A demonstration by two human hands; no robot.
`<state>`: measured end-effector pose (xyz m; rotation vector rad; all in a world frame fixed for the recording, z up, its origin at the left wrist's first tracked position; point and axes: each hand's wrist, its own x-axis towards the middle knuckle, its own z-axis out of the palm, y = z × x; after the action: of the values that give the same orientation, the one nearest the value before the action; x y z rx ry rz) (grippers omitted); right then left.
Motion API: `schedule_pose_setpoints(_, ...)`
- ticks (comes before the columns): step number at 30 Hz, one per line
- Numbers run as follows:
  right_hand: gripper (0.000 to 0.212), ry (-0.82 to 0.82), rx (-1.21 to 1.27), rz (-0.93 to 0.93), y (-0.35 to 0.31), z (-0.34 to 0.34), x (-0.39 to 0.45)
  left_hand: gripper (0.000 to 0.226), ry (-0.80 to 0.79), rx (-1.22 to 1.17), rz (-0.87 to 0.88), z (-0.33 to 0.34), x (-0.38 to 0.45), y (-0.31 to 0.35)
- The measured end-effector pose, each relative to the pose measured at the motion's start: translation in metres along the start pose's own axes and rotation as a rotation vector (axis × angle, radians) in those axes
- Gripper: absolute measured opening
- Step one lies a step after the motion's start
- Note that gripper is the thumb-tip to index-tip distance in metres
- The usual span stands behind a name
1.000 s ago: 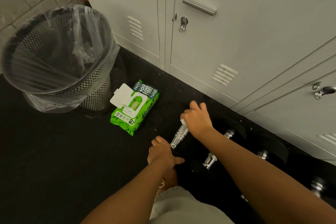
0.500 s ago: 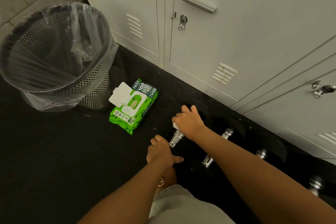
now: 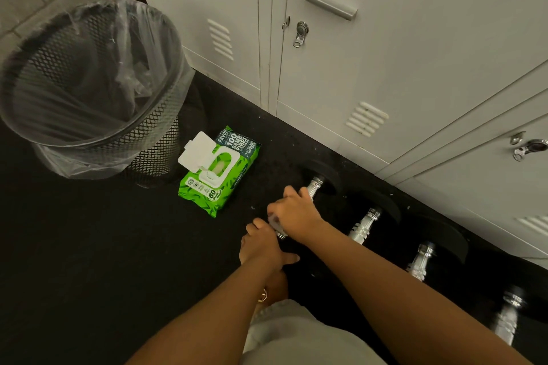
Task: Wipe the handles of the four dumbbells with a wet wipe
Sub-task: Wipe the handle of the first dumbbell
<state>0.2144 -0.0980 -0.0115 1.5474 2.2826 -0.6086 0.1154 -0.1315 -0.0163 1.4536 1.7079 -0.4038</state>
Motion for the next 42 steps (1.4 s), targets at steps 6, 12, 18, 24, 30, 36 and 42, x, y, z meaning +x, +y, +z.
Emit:
schedule_pose_setpoints(6, 0.025, 0.015, -0.006, -0.023, 0.002, 0.0, 0.0, 0.111, -0.019, -0.009, -0.002, -0.002, 0.001, 0.0)
schedule_pose_setpoints(12, 0.022, 0.086, 0.01, -0.069, 0.003, 0.007, -0.004, 0.11, -0.014, -0.009, -0.011, 0.0, 0.0, 0.001)
schedule_pose_setpoints(18, 0.017, -0.072, 0.114, -0.142, 0.01, 0.007, -0.003, 0.108, -0.018, -0.024, -0.009, 0.001, 0.001, -0.001)
schedule_pose_setpoints(24, 0.019, -0.113, -0.006, -0.154, 0.008, 0.003, 0.001, 0.11, -0.036, -0.041, -0.028, -0.001, 0.004, -0.001)
schedule_pose_setpoints(30, 0.024, -0.112, -0.005, -0.188, 0.015, 0.0, -0.005, 0.114, -0.019, -0.031, -0.013, 0.001, 0.003, -0.002)
schedule_pose_setpoints(36, 0.023, -0.047, 0.056, -0.112, 0.006, 0.008, -0.004, 0.114, -0.018, -0.032, -0.018, 0.0, 0.005, -0.002)
schedule_pose_setpoints(42, 0.024, -0.064, 0.1, -0.113, 0.012, 0.008, -0.01, 0.11, -0.032, -0.048, -0.014, 0.0, 0.007, -0.004)
